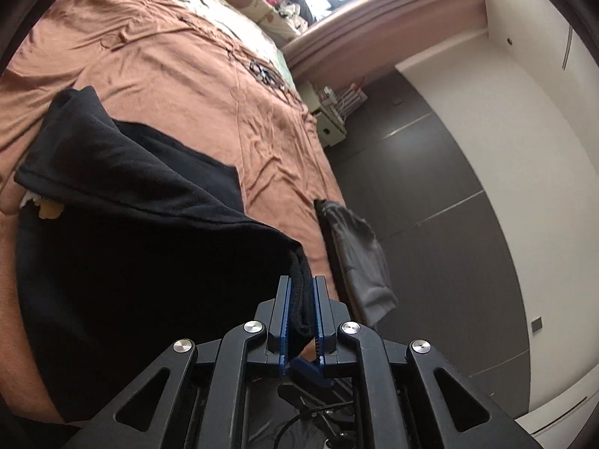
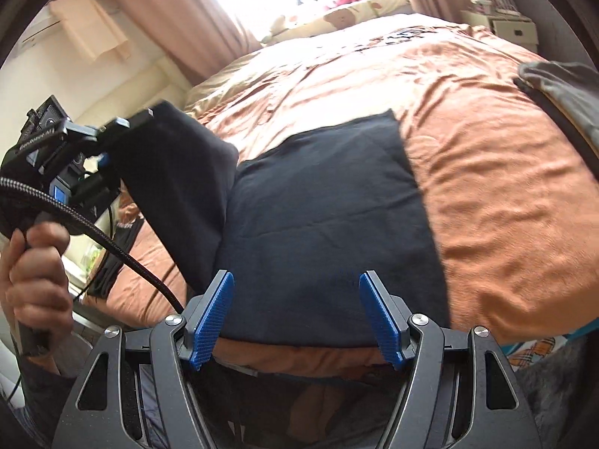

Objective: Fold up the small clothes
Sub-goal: 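Lower the folded half onto the shirt and open both tools, then close the right tool on the folded edge and press it down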

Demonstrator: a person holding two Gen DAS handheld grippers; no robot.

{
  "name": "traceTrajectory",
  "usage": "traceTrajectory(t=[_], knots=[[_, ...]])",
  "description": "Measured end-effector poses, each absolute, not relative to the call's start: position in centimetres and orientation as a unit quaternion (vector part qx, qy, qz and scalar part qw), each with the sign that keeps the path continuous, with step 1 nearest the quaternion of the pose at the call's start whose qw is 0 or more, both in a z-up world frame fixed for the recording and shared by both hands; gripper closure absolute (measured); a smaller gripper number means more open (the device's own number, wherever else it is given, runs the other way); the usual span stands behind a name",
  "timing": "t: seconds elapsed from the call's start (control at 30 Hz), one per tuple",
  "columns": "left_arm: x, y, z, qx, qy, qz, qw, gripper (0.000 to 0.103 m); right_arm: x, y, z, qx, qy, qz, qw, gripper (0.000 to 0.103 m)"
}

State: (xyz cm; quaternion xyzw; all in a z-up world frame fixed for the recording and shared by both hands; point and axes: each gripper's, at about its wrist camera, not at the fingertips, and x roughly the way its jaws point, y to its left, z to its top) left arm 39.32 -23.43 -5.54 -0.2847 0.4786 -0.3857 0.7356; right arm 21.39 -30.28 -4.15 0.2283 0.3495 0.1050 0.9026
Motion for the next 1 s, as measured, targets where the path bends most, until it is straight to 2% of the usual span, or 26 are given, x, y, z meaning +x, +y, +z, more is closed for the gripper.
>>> traceTrajectory(t=[0.03,0.07,0.1,0.13,0.17,0.67,0.77,0.87,0.93,1.0], knots=[[39.3,-24.1,-6.0,-0.277,0.489,-0.39,0.73,0.075,21.6,-30.6,-4.3,0.229,0.354,0.103,0.901,0.035],[39.3,-24.6,-6.6,-0.271,0.498,-0.397,0.722,0.068,21.9,-30.9,-4.5,0.228,0.36,0.098,0.899,0.035],[39.2,-24.6,-6.9,-0.268,0.502,-0.399,0.719,0.05,22.0,-31.3,-4.8,0.229,0.366,0.094,0.897,0.035],[39.1,-24.4,-7.0,-0.267,0.501,-0.398,0.721,0.039,22.4,-31.5,-4.9,0.229,0.371,0.092,0.895,0.035],[38.9,-23.8,-7.1,-0.264,0.494,-0.392,0.73,0.037,22.5,-31.7,-5.0,0.229,0.375,0.091,0.894,0.035],[39.0,-14.3,-12.1,-0.221,0.508,-0.251,0.794,0.037,30.7,-29.7,-4.4,0.102,0.426,0.098,0.894,0.035],[39.0,-12.9,-14.1,-0.23,0.527,-0.223,0.787,0.037,33.4,-28.8,-4.7,0.063,0.441,0.103,0.89,0.046],[39.0,-11.9,-16.0,-0.229,0.548,-0.197,0.78,0.045,35.6,-28.0,-5.3,0.038,0.459,0.108,0.881,0.049],[39.2,-11.5,-17.2,-0.231,0.559,-0.186,0.774,0.053,36.7,-27.5,-5.6,0.028,0.468,0.114,0.876,0.055],[39.3,-11.2,-18.0,-0.231,0.566,-0.175,0.771,0.054,37.7,-26.8,-5.9,0.016,0.474,0.119,0.872,0.059]])
